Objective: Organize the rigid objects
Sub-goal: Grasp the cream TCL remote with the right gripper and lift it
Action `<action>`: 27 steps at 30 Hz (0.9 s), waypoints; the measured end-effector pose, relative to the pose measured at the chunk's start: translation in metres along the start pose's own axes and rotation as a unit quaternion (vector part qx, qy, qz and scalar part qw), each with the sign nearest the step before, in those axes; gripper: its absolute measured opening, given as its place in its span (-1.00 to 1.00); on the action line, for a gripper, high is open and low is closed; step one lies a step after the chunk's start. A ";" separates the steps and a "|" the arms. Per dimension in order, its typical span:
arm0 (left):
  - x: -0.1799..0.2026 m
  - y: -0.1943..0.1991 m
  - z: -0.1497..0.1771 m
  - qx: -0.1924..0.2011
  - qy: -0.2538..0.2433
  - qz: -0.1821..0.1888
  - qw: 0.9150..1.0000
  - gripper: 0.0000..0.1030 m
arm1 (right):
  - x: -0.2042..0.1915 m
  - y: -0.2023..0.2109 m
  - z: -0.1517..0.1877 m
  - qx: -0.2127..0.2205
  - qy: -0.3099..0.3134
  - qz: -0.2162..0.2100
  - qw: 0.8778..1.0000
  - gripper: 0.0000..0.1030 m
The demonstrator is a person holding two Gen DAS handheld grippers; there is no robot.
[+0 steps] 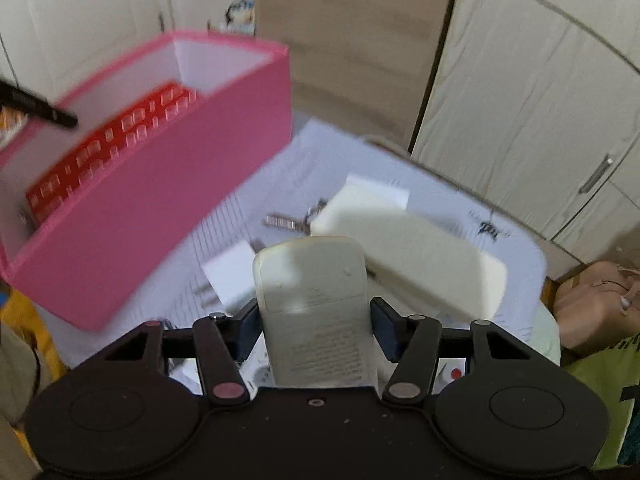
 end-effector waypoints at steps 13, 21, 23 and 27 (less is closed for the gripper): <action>0.002 0.004 0.003 -0.004 -0.001 0.004 1.000 -0.92 | -0.030 0.050 -0.054 0.136 -0.026 -0.096 0.986 0.19; -0.005 0.000 0.003 -0.006 0.007 0.023 1.000 -0.90 | -0.101 0.013 -0.137 0.066 -0.031 -0.184 0.980 0.19; -0.010 0.000 0.003 -0.008 0.020 0.033 0.999 -0.88 | -0.120 -0.018 -0.153 0.050 -0.033 -0.185 0.981 0.19; -0.010 -0.002 0.004 -0.009 0.024 0.033 0.999 -0.89 | -0.142 -0.077 -0.168 0.079 -0.039 -0.143 0.986 0.19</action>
Point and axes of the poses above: each gripper's, at about its wrist camera, not at the fingertips, and y roughly against the way its jaws point, x to its right, z to its underside, the point moved 2 cm from there along -y, roughly the way its jaws point, and after that the axes turned 7 degrees about -y, right-handed, at the moved point
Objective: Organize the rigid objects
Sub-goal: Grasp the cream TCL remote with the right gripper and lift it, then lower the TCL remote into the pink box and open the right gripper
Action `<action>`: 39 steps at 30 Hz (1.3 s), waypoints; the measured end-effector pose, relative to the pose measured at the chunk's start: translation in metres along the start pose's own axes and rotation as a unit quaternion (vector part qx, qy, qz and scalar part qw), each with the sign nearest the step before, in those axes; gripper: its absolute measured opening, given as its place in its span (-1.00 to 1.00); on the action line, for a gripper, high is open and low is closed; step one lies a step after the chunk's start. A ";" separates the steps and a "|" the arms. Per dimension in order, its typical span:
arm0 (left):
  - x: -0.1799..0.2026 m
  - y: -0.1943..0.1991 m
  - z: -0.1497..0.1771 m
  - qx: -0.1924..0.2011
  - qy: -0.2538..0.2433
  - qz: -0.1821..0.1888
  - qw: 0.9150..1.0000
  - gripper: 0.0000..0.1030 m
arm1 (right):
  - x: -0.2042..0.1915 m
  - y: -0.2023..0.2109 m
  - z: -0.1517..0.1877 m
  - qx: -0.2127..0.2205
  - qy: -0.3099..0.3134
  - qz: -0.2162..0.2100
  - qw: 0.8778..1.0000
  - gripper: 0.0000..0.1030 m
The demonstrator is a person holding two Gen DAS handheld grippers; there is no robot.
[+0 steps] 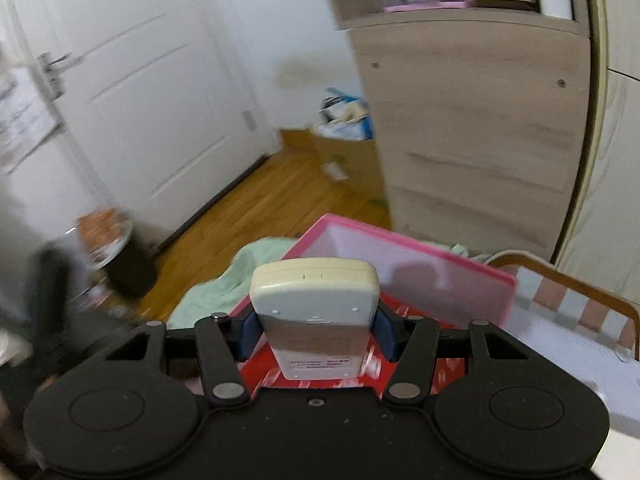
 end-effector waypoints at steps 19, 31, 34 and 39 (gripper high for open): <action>-0.011 0.000 0.002 -0.004 0.022 0.024 0.999 -0.85 | 0.001 -0.080 0.071 -0.192 -0.099 -0.013 0.976 -0.43; -0.007 0.000 0.003 -0.002 0.026 0.015 1.000 -0.85 | -0.030 -0.077 0.069 -0.106 0.094 0.160 0.977 -0.58; -0.007 0.000 0.003 -0.003 0.028 0.015 0.999 -0.85 | -0.043 -0.076 0.071 -0.106 0.106 0.140 0.979 -0.35; -0.009 0.002 0.004 -0.003 0.032 0.021 0.999 -0.84 | -0.030 -0.072 0.057 -0.131 -0.003 0.049 0.990 -0.15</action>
Point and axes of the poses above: each gripper's, at about its wrist camera, not at the fingertips, and y roughly against the way its jaws point, x to its right, z to its underside, the point moved 2 cm from there along -y, roughly the way its jaws point, and after that the axes turned 7 degrees about -y, right-handed, at the moved point
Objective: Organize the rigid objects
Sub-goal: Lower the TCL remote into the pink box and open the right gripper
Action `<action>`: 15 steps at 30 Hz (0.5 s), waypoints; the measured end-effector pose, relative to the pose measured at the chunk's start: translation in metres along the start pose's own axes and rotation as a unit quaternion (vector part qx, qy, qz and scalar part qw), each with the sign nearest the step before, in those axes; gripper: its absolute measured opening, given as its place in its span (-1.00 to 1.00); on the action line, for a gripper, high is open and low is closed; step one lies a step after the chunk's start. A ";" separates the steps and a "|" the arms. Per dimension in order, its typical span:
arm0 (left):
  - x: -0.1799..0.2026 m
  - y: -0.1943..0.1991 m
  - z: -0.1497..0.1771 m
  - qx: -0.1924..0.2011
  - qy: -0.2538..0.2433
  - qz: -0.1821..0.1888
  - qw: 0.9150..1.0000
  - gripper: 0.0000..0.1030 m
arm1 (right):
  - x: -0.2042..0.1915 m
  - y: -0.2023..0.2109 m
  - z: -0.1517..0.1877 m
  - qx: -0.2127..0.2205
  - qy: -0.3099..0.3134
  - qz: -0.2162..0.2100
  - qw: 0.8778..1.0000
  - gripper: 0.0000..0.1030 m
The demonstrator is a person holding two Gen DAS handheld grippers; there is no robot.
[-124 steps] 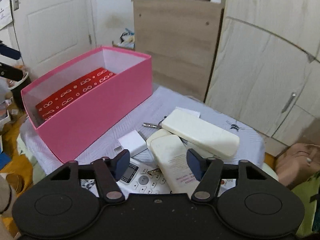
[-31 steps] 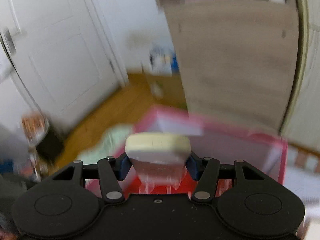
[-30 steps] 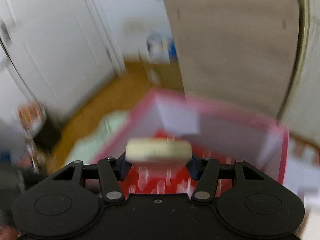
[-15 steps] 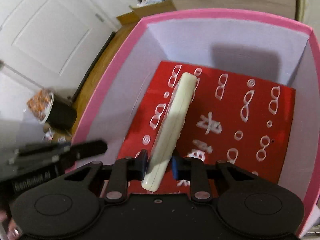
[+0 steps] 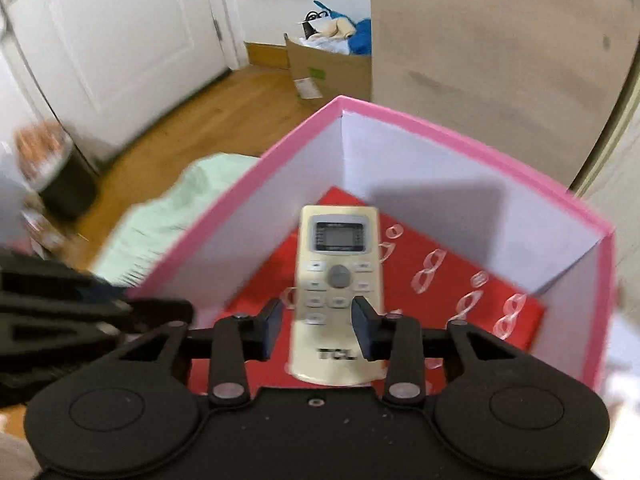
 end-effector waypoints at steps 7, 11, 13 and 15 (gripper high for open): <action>-0.001 0.000 0.003 0.006 -0.003 0.000 1.000 -0.84 | 0.020 -0.019 0.000 -0.006 -0.054 0.029 0.998 0.35; -0.001 0.001 0.003 0.006 -0.003 0.000 1.000 -0.84 | 0.024 -0.024 0.001 0.000 -0.074 0.040 0.996 0.44; -0.002 0.001 0.004 0.006 -0.001 0.002 1.000 -0.84 | 0.021 -0.016 0.001 0.009 -0.051 0.054 0.997 0.44; -0.001 0.001 0.004 0.007 -0.005 0.002 1.000 -0.84 | 0.017 -0.012 -0.001 0.013 -0.021 0.061 0.998 0.45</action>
Point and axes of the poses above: each gripper's, at about its wrist camera, not at the fingertips, and y roughly against the way its jaws point, x to its right, z to its underside, the point moved 2 cm from there along -y, roughly the way its jaws point, and after that the axes turned 7 degrees about -y, right-handed, at the moved point
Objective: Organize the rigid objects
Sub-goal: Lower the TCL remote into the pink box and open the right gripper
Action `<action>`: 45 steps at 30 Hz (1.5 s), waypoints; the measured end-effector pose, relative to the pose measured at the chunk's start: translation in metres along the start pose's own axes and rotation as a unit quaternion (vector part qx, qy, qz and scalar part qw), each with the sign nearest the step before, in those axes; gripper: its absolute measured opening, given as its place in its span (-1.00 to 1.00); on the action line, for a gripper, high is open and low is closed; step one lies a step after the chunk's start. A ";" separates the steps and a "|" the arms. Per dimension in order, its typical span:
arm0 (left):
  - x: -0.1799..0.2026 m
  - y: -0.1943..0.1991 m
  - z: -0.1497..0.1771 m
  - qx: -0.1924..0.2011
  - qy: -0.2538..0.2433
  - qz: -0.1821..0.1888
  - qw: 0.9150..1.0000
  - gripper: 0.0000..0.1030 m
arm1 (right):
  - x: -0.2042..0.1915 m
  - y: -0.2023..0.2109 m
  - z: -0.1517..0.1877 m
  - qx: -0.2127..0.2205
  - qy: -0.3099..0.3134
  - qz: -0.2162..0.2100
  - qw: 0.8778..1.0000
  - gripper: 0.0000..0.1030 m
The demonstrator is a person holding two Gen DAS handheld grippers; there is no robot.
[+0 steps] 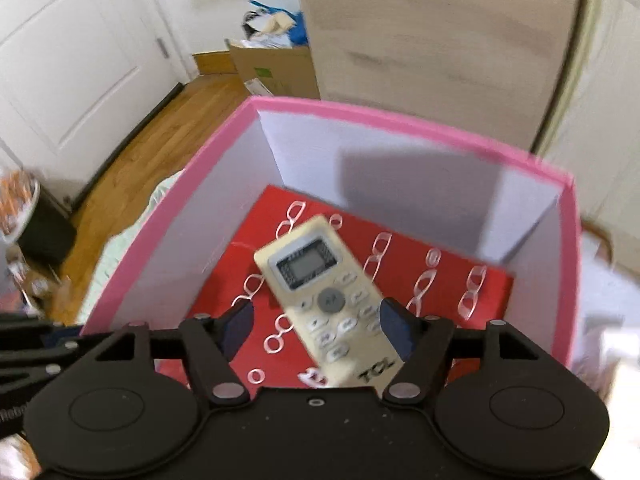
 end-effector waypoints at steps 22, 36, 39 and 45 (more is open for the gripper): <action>0.004 0.003 0.000 0.003 -0.005 -0.004 1.000 -0.84 | 0.049 -0.037 -0.009 -0.048 -0.292 -0.090 0.951 0.31; 0.004 0.009 0.002 0.012 -0.014 -0.003 1.000 -0.86 | 0.040 -0.029 0.010 -0.084 -0.306 -0.167 0.934 0.18; 0.007 0.010 0.003 0.016 -0.024 -0.009 1.000 -0.88 | 0.041 0.014 0.007 -0.050 -0.232 -0.169 0.957 0.18; 0.014 0.009 0.004 0.020 -0.044 -0.025 0.999 -0.91 | 0.042 0.114 0.027 0.068 -0.060 -0.121 0.989 0.18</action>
Point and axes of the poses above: each gripper's, at about its wrist camera, not at the fingertips, and y roughly against the way its jaws point, x to its right, z to its underside, the point moved 2 cm from there along -y, roughly the way its jaws point, and after that the axes turned 7 degrees about -y, right-handed, at the moved point
